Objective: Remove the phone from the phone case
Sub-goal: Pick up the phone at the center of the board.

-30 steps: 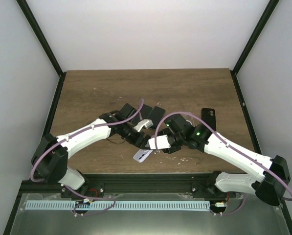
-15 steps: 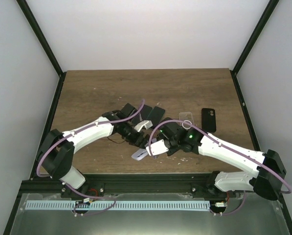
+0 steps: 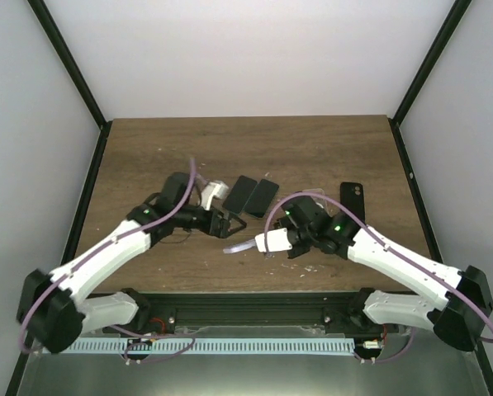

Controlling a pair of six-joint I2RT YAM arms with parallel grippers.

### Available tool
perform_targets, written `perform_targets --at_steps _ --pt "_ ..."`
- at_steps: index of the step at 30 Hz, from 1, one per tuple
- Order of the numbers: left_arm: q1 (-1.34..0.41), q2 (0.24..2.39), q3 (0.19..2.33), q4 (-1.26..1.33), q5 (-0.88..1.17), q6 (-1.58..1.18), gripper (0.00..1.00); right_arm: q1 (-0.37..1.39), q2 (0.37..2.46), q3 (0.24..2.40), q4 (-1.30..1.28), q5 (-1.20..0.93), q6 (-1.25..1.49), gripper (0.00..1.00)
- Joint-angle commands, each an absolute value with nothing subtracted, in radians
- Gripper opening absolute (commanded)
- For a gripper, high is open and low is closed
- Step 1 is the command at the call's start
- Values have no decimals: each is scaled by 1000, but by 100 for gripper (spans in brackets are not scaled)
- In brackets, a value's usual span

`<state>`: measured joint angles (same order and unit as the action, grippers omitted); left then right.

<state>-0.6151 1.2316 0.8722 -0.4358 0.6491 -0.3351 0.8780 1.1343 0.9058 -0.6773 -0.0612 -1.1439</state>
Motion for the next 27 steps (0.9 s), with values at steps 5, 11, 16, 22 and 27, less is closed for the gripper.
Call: perform_targets --at_steps 5,11,16,22,27 --pt "-600 933 686 -129 400 -443 100 670 993 834 -699 -422 -910 1" --pt "-602 800 475 141 475 -515 88 502 965 839 -657 -692 -706 1" --pt "-612 738 385 301 511 -513 82 397 1021 881 -661 -923 -614 1" --pt "-670 762 378 392 552 -467 80 350 1108 934 -697 -1146 -560 1" --pt "-720 828 399 459 594 -437 80 350 1111 926 -696 -1224 -529 1"
